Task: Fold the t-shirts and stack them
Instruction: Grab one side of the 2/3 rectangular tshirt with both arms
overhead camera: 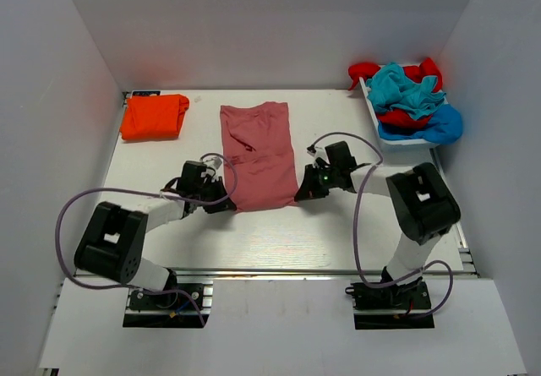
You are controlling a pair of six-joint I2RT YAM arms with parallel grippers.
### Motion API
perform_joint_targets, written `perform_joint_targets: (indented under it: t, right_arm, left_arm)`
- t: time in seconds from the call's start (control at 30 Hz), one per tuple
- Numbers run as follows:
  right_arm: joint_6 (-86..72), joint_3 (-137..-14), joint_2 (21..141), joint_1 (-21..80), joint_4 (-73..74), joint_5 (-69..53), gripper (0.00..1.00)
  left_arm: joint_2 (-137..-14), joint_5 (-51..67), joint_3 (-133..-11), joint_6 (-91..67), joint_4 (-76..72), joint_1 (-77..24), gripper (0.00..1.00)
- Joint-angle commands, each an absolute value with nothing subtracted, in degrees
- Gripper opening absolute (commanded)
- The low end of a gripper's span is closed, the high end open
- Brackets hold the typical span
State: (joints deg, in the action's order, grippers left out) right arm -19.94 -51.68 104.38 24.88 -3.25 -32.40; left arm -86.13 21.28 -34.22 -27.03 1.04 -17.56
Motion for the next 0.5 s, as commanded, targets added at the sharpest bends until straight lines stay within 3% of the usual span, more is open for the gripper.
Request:
perform_joint_targets:
  t: [0.0, 0.23, 0.47]
  right_arm:
    - [-18.7, -47.7, 93.9, 25.6, 0.0, -31.6, 0.00]
    - [-18.1, -39.5, 76.9, 27.1, 14.4, -33.0, 0.00]
    - [-14.6, -45.7, 64.6, 27.0, 32.6, -32.7, 0.00]
  left_arm:
    - [-77.3, 23.8, -30.4, -27.3, 6.7, -19.2, 0.00]
    - [-58.7, 33.7, -25.2, -31.2, 16.9, -22.8, 0.00]
    - [-49.3, 37.8, -35.5, -31.2, 34.2, -24.0, 0.00]
